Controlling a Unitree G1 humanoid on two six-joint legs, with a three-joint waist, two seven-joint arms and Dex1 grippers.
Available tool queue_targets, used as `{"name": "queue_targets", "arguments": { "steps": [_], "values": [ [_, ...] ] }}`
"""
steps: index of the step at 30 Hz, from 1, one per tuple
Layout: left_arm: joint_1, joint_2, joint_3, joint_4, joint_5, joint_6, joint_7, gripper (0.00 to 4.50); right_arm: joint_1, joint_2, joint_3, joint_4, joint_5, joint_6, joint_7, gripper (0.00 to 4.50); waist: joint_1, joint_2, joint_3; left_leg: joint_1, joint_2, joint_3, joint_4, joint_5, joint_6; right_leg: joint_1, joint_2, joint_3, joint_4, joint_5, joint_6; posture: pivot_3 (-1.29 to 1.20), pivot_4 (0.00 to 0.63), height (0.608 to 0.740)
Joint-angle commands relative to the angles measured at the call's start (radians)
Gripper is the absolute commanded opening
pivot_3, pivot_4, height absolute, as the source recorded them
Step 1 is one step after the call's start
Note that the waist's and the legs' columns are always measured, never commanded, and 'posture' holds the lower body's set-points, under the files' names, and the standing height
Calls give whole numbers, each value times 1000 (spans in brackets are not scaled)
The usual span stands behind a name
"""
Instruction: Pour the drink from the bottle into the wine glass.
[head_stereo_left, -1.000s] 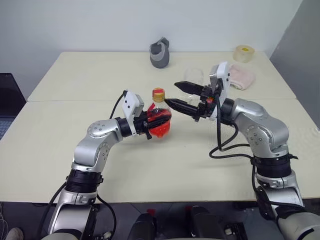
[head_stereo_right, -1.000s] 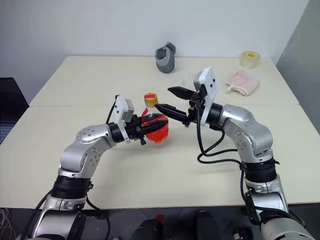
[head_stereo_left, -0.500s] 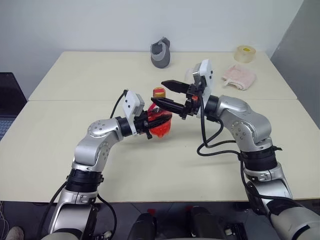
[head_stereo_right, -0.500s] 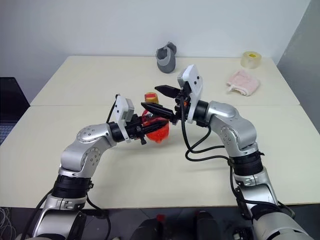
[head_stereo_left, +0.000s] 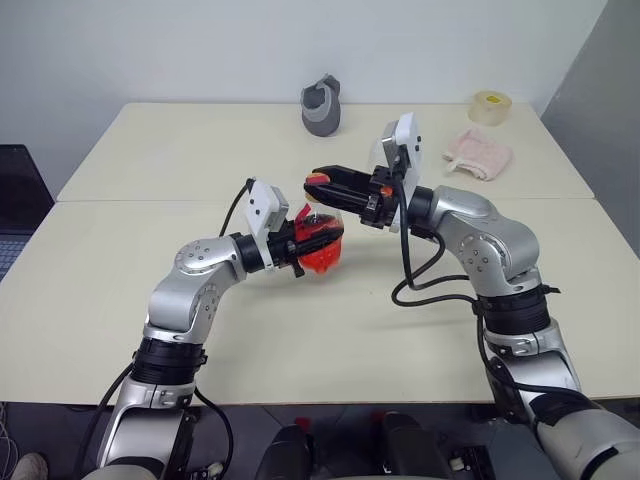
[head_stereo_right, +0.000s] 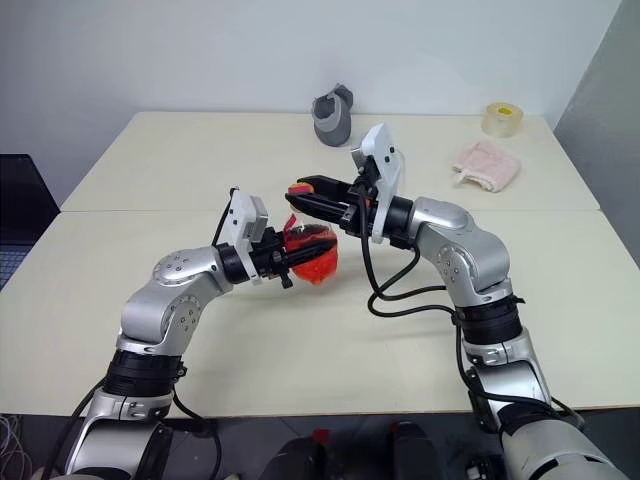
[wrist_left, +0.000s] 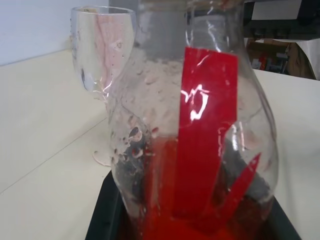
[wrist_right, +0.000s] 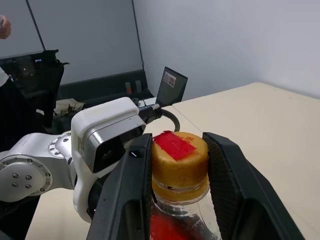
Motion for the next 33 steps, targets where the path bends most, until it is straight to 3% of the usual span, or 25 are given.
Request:
{"name": "queue_targets", "arguments": {
  "steps": [1, 6, 12, 15, 18, 25, 28, 33],
  "values": [
    [-10, 0, 13, -38, -10, -17, 1, 1344, -30, 4, -24, -50, 25, -11, 0, 1214, 0, 0, 0, 0, 0, 0, 0, 0, 0, 0, 0, 0, 0, 0, 0, 0, 150, 740],
    [-6, 1, 11, -43, -12, -16, 0, 1344, -64, -38, 0, -24, -44, -90, 36, 1214, 0, 0, 0, 0, 0, 0, 0, 0, 0, 0, 0, 0, 0, 0, 0, 0, 150, 740],
    [-6, 4, 10, -45, -17, -15, -1, 1344, -138, 5, -165, 31, 194, 275, -101, 1214, 0, 0, 0, 0, 0, 0, 0, 0, 0, 0, 0, 0, 0, 0, 0, 0, 150, 740],
    [-8, 6, 9, -45, -20, -15, -1, 1344, -132, -24, -136, -18, 172, 233, -55, 1214, 0, 0, 0, 0, 0, 0, 0, 0, 0, 0, 0, 0, 0, 0, 0, 0, 150, 740],
    [-7, 7, 9, -47, -21, -15, -1, 1344, -75, -102, -16, -85, 53, 55, 84, 1214, 0, 0, 0, -1, -1, 0, 0, -1, 2, 0, 0, 0, -1, 0, 0, 0, 150, 740],
    [-9, 1, 7, -45, -19, -18, -4, 1344, -57, -114, 21, -53, -43, -151, 142, 1214, -2, 0, 0, 0, 0, 1, 0, -1, 2, 0, 0, 0, 0, 0, 0, 0, 150, 740],
    [-5, 3, 7, -46, -19, -22, -6, 1344, -60, -107, 12, -37, -49, -166, 138, 1214, -1, 0, 0, 0, 0, 0, 0, 0, 1, 0, 0, 0, 0, 0, 0, 0, 150, 740],
    [-6, -1, 3, -44, -18, -24, -6, 1344, -70, -80, -40, -35, 35, -36, 83, 1214, 0, 0, 0, 0, 0, 0, 0, 0, 0, 0, 0, 0, 0, 0, 0, 0, 150, 740]
  ]
}}
